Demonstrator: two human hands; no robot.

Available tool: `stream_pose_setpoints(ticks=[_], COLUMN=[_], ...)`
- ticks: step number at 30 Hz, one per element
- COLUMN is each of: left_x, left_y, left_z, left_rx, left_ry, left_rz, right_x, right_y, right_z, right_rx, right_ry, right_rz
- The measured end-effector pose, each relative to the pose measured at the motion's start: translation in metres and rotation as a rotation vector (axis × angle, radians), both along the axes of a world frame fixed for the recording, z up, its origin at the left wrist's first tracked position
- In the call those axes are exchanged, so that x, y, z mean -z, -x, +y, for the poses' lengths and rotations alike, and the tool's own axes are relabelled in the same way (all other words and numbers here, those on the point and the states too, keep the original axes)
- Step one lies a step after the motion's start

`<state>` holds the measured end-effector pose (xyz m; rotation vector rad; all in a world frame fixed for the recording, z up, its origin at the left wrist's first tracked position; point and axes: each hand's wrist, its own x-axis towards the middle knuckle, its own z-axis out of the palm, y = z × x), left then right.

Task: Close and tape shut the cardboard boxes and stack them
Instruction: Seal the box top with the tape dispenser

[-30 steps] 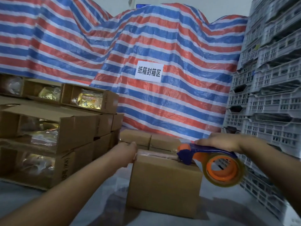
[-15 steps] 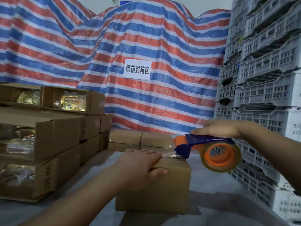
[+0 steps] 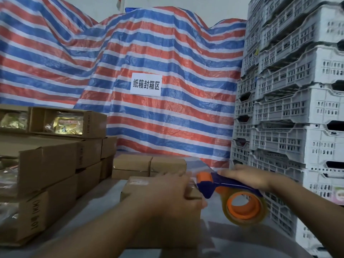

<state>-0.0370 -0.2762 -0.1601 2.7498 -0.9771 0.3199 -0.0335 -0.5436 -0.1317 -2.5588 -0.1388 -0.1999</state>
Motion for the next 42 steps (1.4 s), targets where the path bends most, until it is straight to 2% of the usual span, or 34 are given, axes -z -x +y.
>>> stream_pose_setpoints(ticks=[3,6,8,10,13,19,22,23,25,28,31,35,37,39,40,41,42], left_x=[0.01,0.011,0.009,0.009,0.009,0.01,0.014,0.015,0.018,0.02,0.02,0.022,0.023,0.022,0.021,0.02,0.02], left_y=[-0.002,-0.002,-0.002,-0.001,0.0,-0.001,-0.004,-0.005,-0.007,-0.007,-0.009,-0.011,-0.011,-0.011,-0.01,-0.009,-0.008], left_z=[-0.006,-0.001,0.0,0.0,-0.001,-0.005,-0.002,-0.002,-0.002,-0.003,-0.002,-0.002,-0.002,-0.002,-0.003,-0.003,-0.004], left_rx=[0.003,0.013,0.021,0.023,0.05,0.049,0.037,0.032,0.024,0.049,0.067,0.051,0.056,0.05,0.045,0.041,0.038], left_ry=[-0.116,-0.137,-0.13,-0.139,-0.133,-0.131,-0.113,-0.111,-0.11,-0.089,-0.101,-0.081,-0.074,-0.076,-0.081,-0.091,-0.108], left_rz=[-0.02,-0.056,-0.048,-0.038,-0.032,-0.037,-0.059,-0.07,-0.098,-0.13,-0.154,-0.147,-0.138,-0.133,-0.136,-0.144,-0.151], right_x=[0.005,-0.009,-0.026,-0.039,-0.037,-0.04,-0.02,-0.005,0.021,0.045,0.082,0.095,0.084,0.067,0.059,0.049,0.041], right_y=[0.002,0.015,0.026,0.035,0.032,0.016,0.021,0.021,0.026,0.04,0.052,0.064,0.07,0.071,0.07,0.068,0.063], right_z=[-0.005,-0.017,-0.03,-0.037,-0.01,0.06,0.067,0.063,0.048,0.026,0.019,0.019,0.024,0.035,0.041,0.049,0.059], right_rx=[0.0,-0.085,-0.044,0.071,0.05,0.15,0.187,0.18,0.202,0.383,0.536,0.513,0.518,0.541,0.516,0.448,0.34], right_ry=[0.02,-0.058,-0.003,0.148,0.474,0.977,1.386,1.454,1.361,1.051,0.867,0.718,0.746,0.754,0.665,0.473,0.188], right_rz=[0.0,0.053,0.048,0.028,0.069,-0.103,-0.164,-0.145,-0.182,-0.327,-0.269,-0.131,-0.054,-0.096,-0.187,-0.281,-0.344])
